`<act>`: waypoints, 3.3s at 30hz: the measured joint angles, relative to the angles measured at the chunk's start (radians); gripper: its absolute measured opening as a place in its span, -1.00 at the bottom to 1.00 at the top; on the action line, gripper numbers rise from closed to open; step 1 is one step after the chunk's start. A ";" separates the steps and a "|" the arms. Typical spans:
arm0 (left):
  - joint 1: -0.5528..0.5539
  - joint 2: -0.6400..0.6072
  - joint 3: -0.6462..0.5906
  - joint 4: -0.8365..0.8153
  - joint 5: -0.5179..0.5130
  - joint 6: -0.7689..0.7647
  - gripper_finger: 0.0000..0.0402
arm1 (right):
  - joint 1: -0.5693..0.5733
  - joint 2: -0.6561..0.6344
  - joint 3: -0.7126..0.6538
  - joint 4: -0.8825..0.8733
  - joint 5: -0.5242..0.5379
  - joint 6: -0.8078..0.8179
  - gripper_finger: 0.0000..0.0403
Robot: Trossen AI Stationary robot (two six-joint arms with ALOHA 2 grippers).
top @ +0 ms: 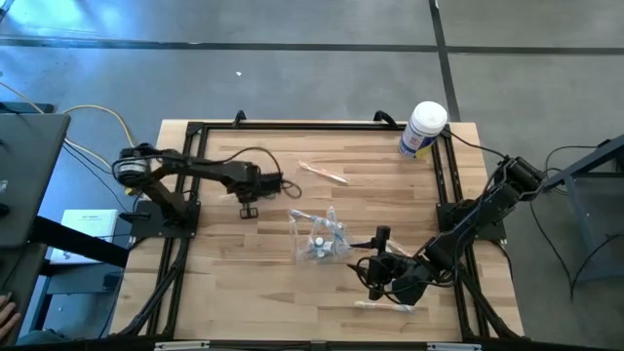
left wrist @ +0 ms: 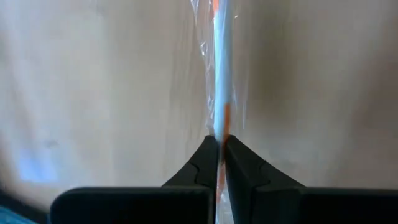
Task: Pick & Place toothbrushing station
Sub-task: Put the orange toothbrush into the transparent organizer
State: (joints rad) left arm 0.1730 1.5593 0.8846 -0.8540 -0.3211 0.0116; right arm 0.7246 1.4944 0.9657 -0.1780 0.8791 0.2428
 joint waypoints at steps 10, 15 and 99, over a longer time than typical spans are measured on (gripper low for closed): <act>-0.589 -0.281 0.022 -0.125 -0.358 -0.352 -0.98 | 0.000 0.000 0.000 0.001 0.003 0.000 0.18; -0.966 -0.306 0.022 0.036 -0.717 -0.183 -0.98 | 0.000 0.000 0.000 0.035 0.006 -0.003 0.18; -0.897 0.467 0.363 1.777 -0.554 2.056 -0.93 | -0.185 0.000 0.000 0.459 -0.715 -0.005 -0.99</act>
State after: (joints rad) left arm -0.7245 2.0262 1.2480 0.9230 -0.8755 2.0681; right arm 0.5400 1.4948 0.9653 0.2810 0.1643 0.2379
